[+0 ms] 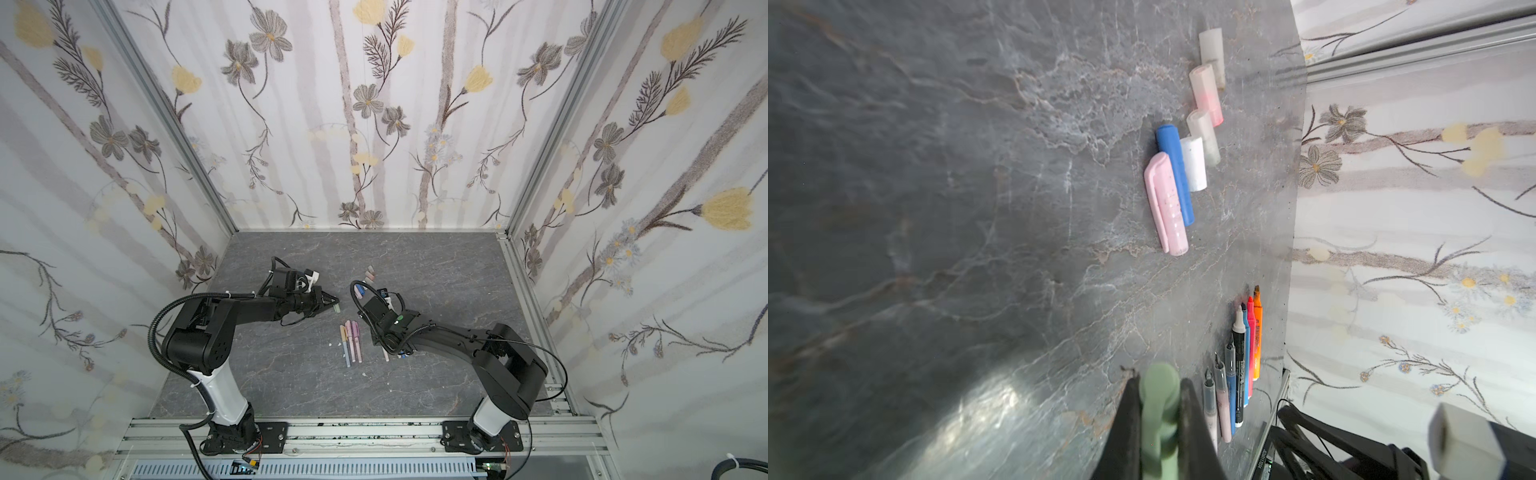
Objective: Remove pen caps from pens
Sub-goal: Place the pen at the center of the table, then place the pen cap at the top-center of the table.
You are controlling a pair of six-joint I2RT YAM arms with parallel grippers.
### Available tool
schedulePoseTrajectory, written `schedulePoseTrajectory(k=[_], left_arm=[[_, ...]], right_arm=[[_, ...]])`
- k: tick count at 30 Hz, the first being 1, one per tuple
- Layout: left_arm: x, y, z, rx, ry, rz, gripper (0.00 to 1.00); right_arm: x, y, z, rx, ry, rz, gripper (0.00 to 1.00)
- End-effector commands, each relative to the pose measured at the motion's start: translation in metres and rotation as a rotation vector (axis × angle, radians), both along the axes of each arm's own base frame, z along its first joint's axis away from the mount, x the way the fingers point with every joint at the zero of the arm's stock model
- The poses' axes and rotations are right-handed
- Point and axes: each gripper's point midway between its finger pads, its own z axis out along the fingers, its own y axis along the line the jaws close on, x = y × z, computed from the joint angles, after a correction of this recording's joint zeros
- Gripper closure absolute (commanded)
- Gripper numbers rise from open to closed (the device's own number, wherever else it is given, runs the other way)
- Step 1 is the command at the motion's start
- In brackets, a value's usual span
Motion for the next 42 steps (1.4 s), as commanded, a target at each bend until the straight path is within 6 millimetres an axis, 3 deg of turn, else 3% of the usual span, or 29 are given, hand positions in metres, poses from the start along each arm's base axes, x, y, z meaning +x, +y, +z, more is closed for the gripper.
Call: schedulePoseTrajectory(k=[1,12,22,29,34,40,42], left_arm=[[0.023,-0.005,0.004,-0.021,-0.049,0.038,0.99],[0.052,-0.020,-0.016,-0.029,-0.030,0.072,0.89],[0.058,-0.029,-0.019,-0.030,-0.024,0.072,0.75],[0.057,-0.028,-0.019,-0.015,-0.021,0.072,0.74],[0.050,-0.022,-0.005,-0.026,-0.037,0.077,0.73],[0.041,-0.008,0.040,-0.060,-0.108,0.070,0.73],[0.037,-0.002,0.053,-0.056,-0.127,0.067,0.72]], right_arm=[[0.004,-0.005,0.014,0.015,-0.038,-0.015,0.76],[0.000,-0.022,0.014,0.028,-0.037,-0.042,0.76],[-0.002,-0.022,0.011,0.038,-0.031,-0.043,0.76],[-0.005,-0.017,0.008,0.059,-0.021,-0.030,0.76],[-0.008,0.001,0.008,0.103,-0.015,0.011,0.75],[-0.015,0.034,0.000,0.111,0.018,0.069,0.75],[-0.018,0.046,-0.011,0.096,0.041,0.088,0.75]])
